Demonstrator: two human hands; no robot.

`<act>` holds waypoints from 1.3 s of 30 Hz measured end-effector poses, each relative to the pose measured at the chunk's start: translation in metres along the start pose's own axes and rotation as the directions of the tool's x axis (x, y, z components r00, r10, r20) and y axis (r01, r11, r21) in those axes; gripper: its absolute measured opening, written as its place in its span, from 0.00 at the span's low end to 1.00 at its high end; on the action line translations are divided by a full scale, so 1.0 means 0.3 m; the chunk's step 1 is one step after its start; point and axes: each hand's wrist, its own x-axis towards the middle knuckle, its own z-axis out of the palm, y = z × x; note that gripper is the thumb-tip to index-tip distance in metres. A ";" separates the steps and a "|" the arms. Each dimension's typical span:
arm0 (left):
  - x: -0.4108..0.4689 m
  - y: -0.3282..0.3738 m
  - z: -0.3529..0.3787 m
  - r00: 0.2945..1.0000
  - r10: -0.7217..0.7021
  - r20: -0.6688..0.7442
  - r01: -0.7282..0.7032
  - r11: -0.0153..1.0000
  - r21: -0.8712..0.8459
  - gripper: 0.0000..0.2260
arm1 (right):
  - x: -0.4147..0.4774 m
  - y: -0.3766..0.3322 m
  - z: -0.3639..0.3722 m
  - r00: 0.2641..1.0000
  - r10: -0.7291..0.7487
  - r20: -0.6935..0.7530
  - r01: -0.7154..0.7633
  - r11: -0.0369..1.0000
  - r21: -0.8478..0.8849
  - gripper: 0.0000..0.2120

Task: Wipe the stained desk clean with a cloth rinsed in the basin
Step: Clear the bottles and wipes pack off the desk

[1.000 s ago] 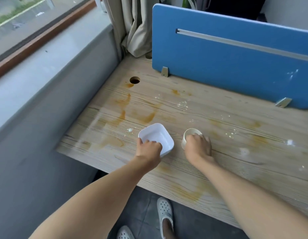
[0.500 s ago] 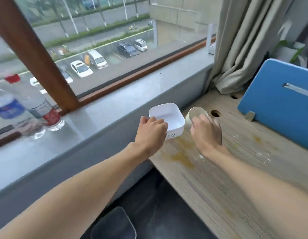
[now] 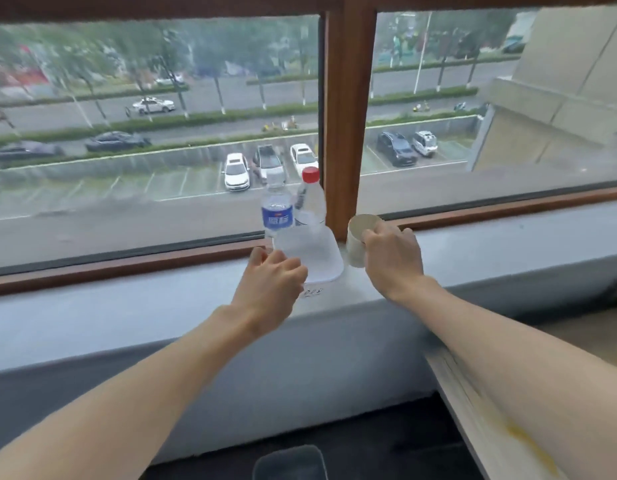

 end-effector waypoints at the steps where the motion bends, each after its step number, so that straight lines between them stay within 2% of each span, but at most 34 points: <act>1: -0.026 -0.028 0.005 1.000 -0.001 0.000 0.001 1.000 0.001 0.11 | 0.009 -0.027 0.007 0.999 0.000 0.032 0.000 1.000 -0.001 0.14; 7: -0.111 -0.112 0.053 0.997 -0.039 0.063 0.040 0.999 -0.012 0.10 | 0.028 -0.109 0.046 0.976 0.043 0.215 -0.042 0.999 -0.011 0.16; 15: -0.103 -0.125 0.131 0.976 -0.078 0.205 0.087 0.996 -0.033 0.03 | 0.031 -0.147 0.080 0.917 0.112 0.383 -0.187 0.969 0.164 0.19; 20: -0.095 -0.095 0.138 0.962 -0.128 0.240 0.132 0.991 0.000 0.01 | 0.045 -0.165 0.099 0.925 0.102 0.366 -0.170 0.973 0.158 0.17; 24: -0.079 -0.076 0.127 0.939 -0.166 0.302 0.160 0.986 0.045 0.08 | 0.049 -0.164 0.118 0.931 0.108 0.349 -0.175 0.971 0.165 0.17; 28: -0.065 -0.073 0.112 0.926 -0.142 0.350 0.142 0.990 0.026 0.13 | 0.030 -0.157 0.122 0.943 0.120 0.312 -0.178 0.970 0.166 0.18; 30: -0.050 -0.057 0.098 0.938 -0.133 0.320 0.150 0.988 -0.029 0.13 | 0.017 -0.147 0.118 0.949 0.137 0.285 -0.188 0.969 0.159 0.18; 35: 0.066 0.036 0.063 0.986 -0.106 0.126 0.135 0.958 -0.254 0.09 | -0.043 -0.077 0.052 0.951 0.156 0.268 -0.195 0.972 0.129 0.16; 39: 0.226 0.243 0.057 0.994 -0.005 0.110 0.047 0.921 -0.387 0.07 | -0.196 0.129 -0.037 0.920 0.289 0.266 -0.315 0.947 0.059 0.12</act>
